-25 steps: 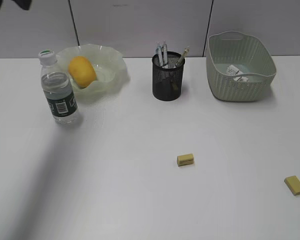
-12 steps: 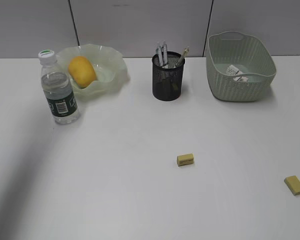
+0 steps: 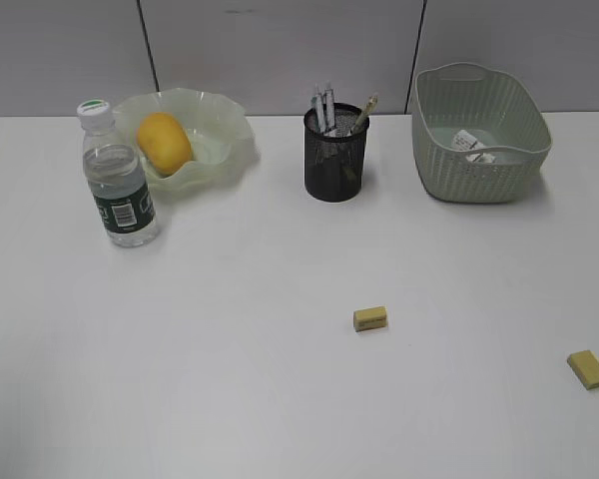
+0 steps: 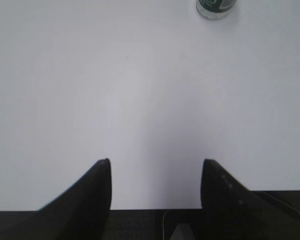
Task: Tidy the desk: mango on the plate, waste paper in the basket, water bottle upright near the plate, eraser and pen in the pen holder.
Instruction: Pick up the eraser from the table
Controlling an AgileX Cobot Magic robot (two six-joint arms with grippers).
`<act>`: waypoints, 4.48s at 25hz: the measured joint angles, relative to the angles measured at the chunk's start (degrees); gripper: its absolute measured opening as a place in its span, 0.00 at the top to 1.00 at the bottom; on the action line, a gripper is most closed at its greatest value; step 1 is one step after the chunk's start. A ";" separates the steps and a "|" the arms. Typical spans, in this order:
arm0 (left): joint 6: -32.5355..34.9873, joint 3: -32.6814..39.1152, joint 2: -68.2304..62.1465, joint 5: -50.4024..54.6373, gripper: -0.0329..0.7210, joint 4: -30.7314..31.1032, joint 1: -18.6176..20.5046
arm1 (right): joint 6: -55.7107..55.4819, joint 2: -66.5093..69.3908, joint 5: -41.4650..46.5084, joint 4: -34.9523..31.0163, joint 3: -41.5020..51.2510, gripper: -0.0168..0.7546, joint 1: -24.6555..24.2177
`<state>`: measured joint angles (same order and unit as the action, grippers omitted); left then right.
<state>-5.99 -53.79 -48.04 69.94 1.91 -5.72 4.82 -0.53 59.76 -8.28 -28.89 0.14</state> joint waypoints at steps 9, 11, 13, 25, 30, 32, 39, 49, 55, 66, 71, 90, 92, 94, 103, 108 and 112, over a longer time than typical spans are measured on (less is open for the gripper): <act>0.04 15.91 27.53 -5.75 0.38 -1.20 0.00 | -0.05 0.00 0.00 0.00 0.00 0.43 0.00; 0.04 18.40 31.87 -6.10 0.38 -1.20 0.00 | -0.05 0.00 0.00 0.00 0.00 0.43 0.00; 0.04 20.24 36.11 -6.30 0.38 -1.20 0.00 | -0.05 0.00 0.00 0.00 0.00 0.43 0.00; 1.13 23.58 48.42 -8.41 0.38 -1.04 1.39 | -0.05 0.00 0.00 -0.05 0.00 0.43 0.00; 1.71 23.58 48.42 -8.41 0.38 -1.13 1.41 | -0.05 0.00 0.00 -0.04 0.00 0.43 0.00; 1.74 23.58 48.47 -8.41 0.38 -1.39 1.41 | -0.05 0.00 0.00 -0.04 0.00 0.43 0.00; 1.78 23.58 48.48 -8.45 0.38 -1.91 1.41 | -0.05 0.00 0.00 -0.04 0.00 0.43 0.00; 1.78 23.58 48.48 -8.45 0.38 -1.91 1.41 | -0.05 0.00 0.00 -0.04 0.00 0.43 0.00; 1.78 23.58 48.48 -8.45 0.38 -1.91 1.41 | -0.05 0.00 0.00 -0.15 0.06 0.43 0.00; 1.78 23.58 48.48 -8.51 0.38 -1.91 1.41 | -0.05 4.43 0.77 -0.03 -0.45 0.43 0.00; 1.78 23.58 48.48 -8.54 0.38 -1.91 1.41 | -1.25 20.25 1.65 0.07 -3.63 0.43 0.00; 1.78 23.58 48.48 -8.57 0.38 -1.91 1.41 | -0.07 78.26 1.39 2.90 -24.32 0.43 0.00; 1.78 23.58 48.48 -8.57 0.38 -1.91 1.41 | -0.07 82.19 1.21 3.58 -24.58 0.43 0.00; 1.78 23.58 48.48 -8.57 0.38 -1.91 1.41 | -0.07 86.31 0.27 3.23 -24.60 0.43 0.00; 1.78 23.58 48.48 -8.61 0.38 -1.91 1.41 | -0.07 97.24 -9.65 4.09 -24.64 0.30 3.28; 1.78 23.58 48.48 -8.61 0.38 -1.91 1.41 | -0.07 100.60 -12.67 5.08 -24.64 0.29 6.94; 1.78 23.58 48.48 -8.61 0.38 -1.91 1.41 | -0.54 102.77 -12.99 6.37 -24.64 0.29 7.14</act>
<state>-4.21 -30.21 0.44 61.32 0.00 -4.31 4.28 102.24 46.77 -1.91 -53.53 7.28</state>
